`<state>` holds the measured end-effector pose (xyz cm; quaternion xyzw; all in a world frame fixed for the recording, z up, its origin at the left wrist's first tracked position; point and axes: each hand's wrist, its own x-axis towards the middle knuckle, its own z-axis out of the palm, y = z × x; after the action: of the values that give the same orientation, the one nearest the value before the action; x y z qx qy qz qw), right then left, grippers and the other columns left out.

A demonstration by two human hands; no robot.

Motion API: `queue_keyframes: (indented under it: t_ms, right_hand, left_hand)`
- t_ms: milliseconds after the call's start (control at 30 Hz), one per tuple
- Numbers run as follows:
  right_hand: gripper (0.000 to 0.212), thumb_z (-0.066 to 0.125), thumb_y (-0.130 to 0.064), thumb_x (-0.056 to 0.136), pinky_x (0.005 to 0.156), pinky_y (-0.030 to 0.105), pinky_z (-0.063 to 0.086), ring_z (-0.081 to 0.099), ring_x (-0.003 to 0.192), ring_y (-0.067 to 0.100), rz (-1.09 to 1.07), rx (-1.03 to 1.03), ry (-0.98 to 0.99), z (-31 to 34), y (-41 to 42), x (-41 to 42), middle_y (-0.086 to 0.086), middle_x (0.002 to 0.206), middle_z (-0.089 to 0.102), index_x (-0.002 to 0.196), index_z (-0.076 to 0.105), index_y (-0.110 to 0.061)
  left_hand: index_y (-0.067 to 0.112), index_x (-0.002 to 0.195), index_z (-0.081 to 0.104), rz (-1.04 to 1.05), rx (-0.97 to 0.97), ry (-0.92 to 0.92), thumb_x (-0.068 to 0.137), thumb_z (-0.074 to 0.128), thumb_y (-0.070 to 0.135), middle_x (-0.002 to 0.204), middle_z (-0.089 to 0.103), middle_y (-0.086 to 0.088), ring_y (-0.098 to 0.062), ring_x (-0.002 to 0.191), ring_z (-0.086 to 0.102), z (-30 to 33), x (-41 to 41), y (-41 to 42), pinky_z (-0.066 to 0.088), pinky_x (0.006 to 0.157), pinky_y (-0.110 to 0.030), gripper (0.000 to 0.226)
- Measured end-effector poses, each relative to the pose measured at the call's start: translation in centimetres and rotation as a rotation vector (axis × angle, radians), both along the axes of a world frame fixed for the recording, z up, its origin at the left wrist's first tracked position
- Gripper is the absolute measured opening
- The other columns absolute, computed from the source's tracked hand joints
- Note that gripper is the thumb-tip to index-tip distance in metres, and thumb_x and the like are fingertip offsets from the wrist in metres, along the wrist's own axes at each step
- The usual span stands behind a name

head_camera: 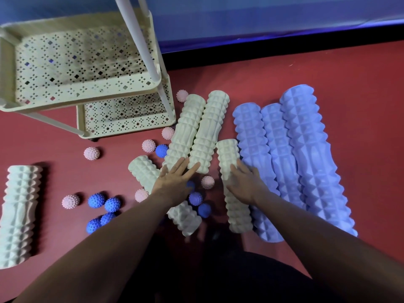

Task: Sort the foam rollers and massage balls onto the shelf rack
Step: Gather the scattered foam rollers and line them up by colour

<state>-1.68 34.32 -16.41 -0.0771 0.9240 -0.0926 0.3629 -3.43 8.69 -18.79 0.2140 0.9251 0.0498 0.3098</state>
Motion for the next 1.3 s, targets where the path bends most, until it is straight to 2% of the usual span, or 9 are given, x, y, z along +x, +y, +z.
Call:
queue_keyframes:
  t_ms: [167,333,400,467,567,767,867,1167,1300]
  right_hand:
    - [0.054,0.055,-0.039,0.098,0.115,0.036,0.032,0.042,0.137,0.024,-0.418,-0.222,0.064,0.4,-1.2,-2.7,0.003,0.150,0.043,0.147,0.046,-0.019]
    - [0.027,0.062,-0.038,0.096,0.065,0.024,0.044,0.056,0.068,0.013,-0.738,-0.407,-0.143,0.7,-5.9,-6.2,-0.007,0.070,0.055,0.077,0.055,-0.019]
    - [0.037,0.065,-0.051,0.090,0.078,0.025,0.045,0.061,0.093,0.019,-0.823,-0.417,-0.252,0.1,-7.8,-6.7,-0.002,0.093,0.062,0.097,0.059,-0.016]
    - [0.102,0.067,-0.075,0.070,0.102,0.036,0.045,0.056,0.121,0.025,-0.928,-0.410,-0.330,-0.7,-9.2,-6.8,0.003,0.132,0.058,0.141,0.043,-0.006]
    - [0.143,0.061,-0.090,0.034,0.106,0.043,0.046,0.057,0.124,0.025,-1.036,-0.395,-0.309,-3.7,-10.1,-6.9,0.005,0.142,0.055,0.149,0.037,-0.009]
    - [0.109,0.072,-0.069,0.076,0.092,0.031,0.041,0.055,0.126,0.029,-1.178,-0.300,-0.249,-3.4,-11.5,-8.0,0.011,0.141,0.052,0.145,0.028,0.002]
    - [0.105,0.076,-0.061,0.078,0.090,0.030,0.041,0.056,0.125,0.029,-1.198,-0.345,-0.198,-3.7,-11.4,-8.0,0.011,0.139,0.055,0.144,0.023,0.002]
    - [0.034,0.082,-0.036,0.081,0.083,0.022,0.057,0.073,0.095,0.008,-1.150,-0.668,-0.136,-1.2,-6.9,-4.4,-0.007,0.099,0.077,0.108,0.074,-0.019]
    - [0.054,0.080,-0.054,0.071,0.087,0.027,0.058,0.071,0.092,0.001,-1.039,-0.633,-0.055,-0.6,-4.4,-1.0,-0.011,0.102,0.076,0.114,0.070,-0.022]
  left_hand:
    - [0.031,0.155,0.029,0.493,0.408,0.104,0.092,0.062,0.040,0.158,0.026,-0.005,-0.024,0.148,0.020,-0.2,0.3,-0.8,0.028,0.120,-0.044,0.072]
    - [0.017,0.151,0.031,0.930,0.411,-0.173,0.083,0.065,0.053,0.136,0.055,-0.012,-0.024,0.136,0.038,-1.0,-2.0,-1.2,0.031,0.116,-0.035,0.084]
    - [0.026,0.151,0.029,1.018,0.388,-0.261,0.069,0.064,0.066,0.127,0.063,-0.007,-0.021,0.131,0.049,-1.4,-2.8,-1.6,0.038,0.113,-0.039,0.098]
    - [0.021,0.150,0.033,1.042,0.382,-0.290,0.067,0.066,0.065,0.119,0.066,-0.005,-0.018,0.131,0.045,-1.2,-3.3,-1.7,0.040,0.112,-0.039,0.099]
    - [0.009,0.142,0.044,0.982,0.368,-0.278,0.087,0.070,0.040,0.115,0.053,-0.001,-0.022,0.130,0.035,-0.8,-3.5,-1.6,0.035,0.110,-0.033,0.069]
    - [0.011,0.151,0.037,0.977,0.423,-0.269,0.092,0.069,0.038,0.135,0.034,-0.008,-0.027,0.135,0.036,-1.4,-3.2,-1.6,0.030,0.115,-0.030,0.072]
    - [0.011,0.154,0.030,0.982,0.450,-0.268,0.093,0.069,0.036,0.115,0.048,0.005,-0.028,0.135,0.039,-1.8,-3.1,-2.0,0.032,0.117,-0.038,0.076]
    - [0.015,0.149,0.019,1.042,0.455,-0.387,0.082,0.080,0.039,0.119,0.062,-0.005,-0.023,0.102,0.063,-2.4,-5.5,-0.5,0.050,0.089,-0.031,0.093]
    - [0.012,0.140,0.024,1.033,0.472,-0.398,0.086,0.077,0.030,0.100,0.064,-0.001,-0.011,0.075,0.067,-1.6,-5.4,1.9,0.052,0.068,-0.014,0.078]
